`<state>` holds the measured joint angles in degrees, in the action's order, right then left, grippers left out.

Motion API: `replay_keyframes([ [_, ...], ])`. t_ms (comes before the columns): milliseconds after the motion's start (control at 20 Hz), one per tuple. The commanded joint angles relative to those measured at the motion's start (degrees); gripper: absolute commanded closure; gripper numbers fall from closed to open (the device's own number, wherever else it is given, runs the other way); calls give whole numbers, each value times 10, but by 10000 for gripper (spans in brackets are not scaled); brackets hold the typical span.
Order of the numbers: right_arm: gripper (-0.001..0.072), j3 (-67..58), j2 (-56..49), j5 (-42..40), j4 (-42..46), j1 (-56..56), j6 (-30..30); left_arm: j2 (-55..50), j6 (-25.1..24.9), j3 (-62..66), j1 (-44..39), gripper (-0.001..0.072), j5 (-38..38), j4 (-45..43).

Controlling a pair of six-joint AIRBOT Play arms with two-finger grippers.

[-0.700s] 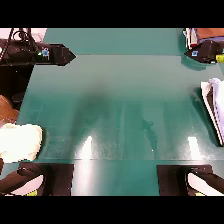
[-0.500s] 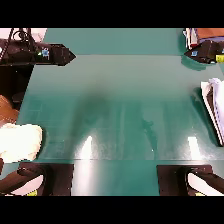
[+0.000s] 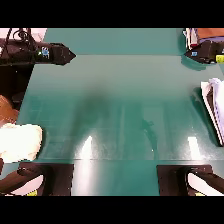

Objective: Fold the shirts.

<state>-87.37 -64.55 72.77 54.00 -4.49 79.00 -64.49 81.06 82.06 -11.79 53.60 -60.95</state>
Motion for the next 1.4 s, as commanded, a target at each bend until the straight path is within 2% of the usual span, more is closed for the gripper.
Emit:
replay_keyframes([
  [0,696,-1,0,14,0,0,0,0,0,0,0,680,-65,6],
  [150,696,-1,0,12,0,0,0,2,-2,1,2,680,-84,3],
  [200,696,-1,0,12,0,0,0,5,-1,1,7,680,-68,0],
  [300,696,-1,0,12,0,0,0,23,0,0,34,681,25,-24],
  [400,696,-1,0,14,0,0,0,57,2,-6,71,681,133,-112],
  [600,696,-1,0,9,0,0,0,147,30,-91,162,678,283,-328],
  [650,696,-1,0,6,0,0,0,160,30,-126,186,573,305,-358],
  [700,696,-1,0,4,0,0,0,169,33,-160,206,250,310,-368],
  [750,696,-1,0,4,0,0,0,174,46,-196,225,36,307,-368],
  [1050,696,-1,0,7,0,0,0,175,58,-410,277,42,218,-371],
  [1300,696,-1,0,7,0,0,0,176,84,-445,278,45,204,-387],
  [1350,696,-1,0,7,0,0,0,176,90,-443,278,223,206,-388],
])
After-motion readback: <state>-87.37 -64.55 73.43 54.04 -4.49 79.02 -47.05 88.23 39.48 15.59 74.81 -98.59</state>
